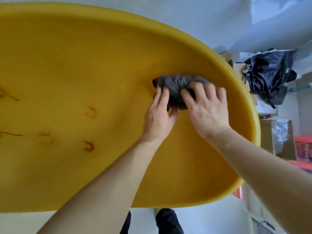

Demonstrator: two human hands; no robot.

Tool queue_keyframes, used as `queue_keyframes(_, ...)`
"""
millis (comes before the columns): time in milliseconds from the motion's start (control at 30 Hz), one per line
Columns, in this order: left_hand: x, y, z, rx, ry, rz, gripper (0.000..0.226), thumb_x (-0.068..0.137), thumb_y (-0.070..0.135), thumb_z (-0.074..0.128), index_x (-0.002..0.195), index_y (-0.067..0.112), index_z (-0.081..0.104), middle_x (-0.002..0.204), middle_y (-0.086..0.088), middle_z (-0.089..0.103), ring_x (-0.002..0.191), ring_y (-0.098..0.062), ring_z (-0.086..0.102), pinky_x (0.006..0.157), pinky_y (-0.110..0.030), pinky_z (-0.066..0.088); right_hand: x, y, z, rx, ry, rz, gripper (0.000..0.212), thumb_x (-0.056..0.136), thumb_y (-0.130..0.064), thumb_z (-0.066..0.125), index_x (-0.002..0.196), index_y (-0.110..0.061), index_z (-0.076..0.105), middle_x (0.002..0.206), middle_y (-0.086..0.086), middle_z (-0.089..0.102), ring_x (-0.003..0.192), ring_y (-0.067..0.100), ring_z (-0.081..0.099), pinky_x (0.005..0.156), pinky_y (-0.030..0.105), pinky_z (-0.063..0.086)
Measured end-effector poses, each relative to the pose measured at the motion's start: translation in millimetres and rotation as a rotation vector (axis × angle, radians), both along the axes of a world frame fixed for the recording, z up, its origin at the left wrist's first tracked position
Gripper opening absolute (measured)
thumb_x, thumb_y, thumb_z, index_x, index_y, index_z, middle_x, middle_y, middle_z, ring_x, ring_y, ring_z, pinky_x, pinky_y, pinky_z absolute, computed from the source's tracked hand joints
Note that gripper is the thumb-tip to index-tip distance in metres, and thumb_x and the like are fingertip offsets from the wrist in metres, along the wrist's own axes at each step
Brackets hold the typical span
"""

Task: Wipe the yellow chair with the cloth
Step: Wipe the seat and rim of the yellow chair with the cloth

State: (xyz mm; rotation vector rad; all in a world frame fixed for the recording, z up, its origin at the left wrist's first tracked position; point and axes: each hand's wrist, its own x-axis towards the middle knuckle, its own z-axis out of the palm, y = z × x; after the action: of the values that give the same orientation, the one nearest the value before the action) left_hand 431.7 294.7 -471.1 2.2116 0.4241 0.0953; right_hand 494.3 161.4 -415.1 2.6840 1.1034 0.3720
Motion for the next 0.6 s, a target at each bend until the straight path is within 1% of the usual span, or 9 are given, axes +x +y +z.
queue_keyframes(67,40,-11,23,0.034,-0.104,0.023,0.074,0.086,0.019,0.068,0.152,0.011,0.035,0.162,-0.012,0.027,0.138,-0.03,0.042,0.097,-0.033,0.044,24,-7,22,0.019,-0.127,-0.01,0.035,0.098,-0.021,0.046,0.131,-0.015,0.058,0.122,0.014,0.06,0.103,0.037,0.055,0.081,0.046,0.03)
queue_keyframes(133,45,-23,13,0.112,-0.019,-0.026,0.069,0.087,0.026,0.066,0.149,0.015,0.038,0.163,-0.01,0.023,0.135,-0.032,0.045,0.094,-0.038,0.046,19,-16,17,-0.087,-0.095,-0.021,0.039,0.1,-0.021,0.042,0.137,-0.013,0.053,0.129,0.014,0.057,0.11,0.037,0.052,0.084,0.046,0.029)
queue_keyframes(200,13,-38,-17,0.16,0.187,-0.183,0.054,0.09,0.033,0.06,0.14,0.02,0.046,0.163,-0.006,0.023,0.119,-0.036,0.056,0.081,-0.041,0.048,-15,-31,-9,-0.2,0.057,-0.068,0.039,0.097,-0.022,0.041,0.131,-0.013,0.056,0.128,0.014,0.055,0.11,0.037,0.049,0.083,0.045,0.03)
queue_keyframes(267,-44,-50,-45,0.221,0.384,-0.376,0.047,0.089,0.04,0.059,0.132,0.02,0.054,0.159,-0.006,0.031,0.108,-0.04,0.061,0.079,-0.043,0.05,-65,-49,-42,-0.235,0.258,-0.117,0.034,0.089,-0.023,0.048,0.12,-0.017,0.062,0.12,0.012,0.056,0.102,0.035,0.046,0.08,0.044,0.034)
queue_keyframes(367,-140,-39,-70,0.378,0.544,-0.526,0.036,0.088,0.041,0.059,0.113,0.016,0.067,0.15,-0.007,0.045,0.096,-0.035,0.066,0.074,-0.041,0.053,-156,-54,-86,-0.209,0.608,-0.167,0.034,0.076,-0.017,0.066,0.11,-0.021,0.062,0.108,0.009,0.056,0.093,0.033,0.05,0.072,0.043,0.044)
queue_keyframes(433,-191,-15,-74,0.438,0.558,-0.59,0.028,0.083,0.039,0.063,0.1,0.018,0.071,0.135,-0.006,0.06,0.091,-0.029,0.068,0.064,-0.036,0.052,-204,-38,-98,-0.21,0.854,-0.262,0.045,0.071,-0.011,0.069,0.113,-0.023,0.061,0.107,0.007,0.056,0.092,0.032,0.052,0.068,0.04,0.048)
queue_keyframes(500,-226,15,-72,0.451,0.561,-0.568,0.018,0.077,0.036,0.066,0.083,0.019,0.07,0.102,-0.001,0.069,0.079,-0.025,0.067,0.051,-0.03,0.044,-232,-12,-107,-0.167,1.067,-0.315,0.057,0.075,-0.011,0.065,0.128,-0.027,0.053,0.116,0.004,0.053,0.101,0.031,0.049,0.078,0.039,0.049)
queue_keyframes(533,-236,31,-70,0.446,0.572,-0.505,0.014,0.075,0.034,0.067,0.076,0.02,0.068,0.086,0.0,0.066,0.072,-0.024,0.066,0.047,-0.028,0.04,-235,4,-113,-0.119,1.152,-0.311,0.062,0.075,-0.012,0.062,0.133,-0.028,0.048,0.12,0.004,0.051,0.104,0.031,0.048,0.086,0.038,0.046)
queue_keyframes(600,-237,69,-66,0.487,0.548,-0.298,0.013,0.076,0.034,0.068,0.074,0.021,0.068,0.074,0.002,0.063,0.063,-0.025,0.065,0.045,-0.028,0.042,-227,43,-119,0.064,1.223,-0.313,0.066,0.072,-0.009,0.06,0.135,-0.028,0.049,0.12,0.005,0.052,0.103,0.034,0.047,0.091,0.037,0.039)
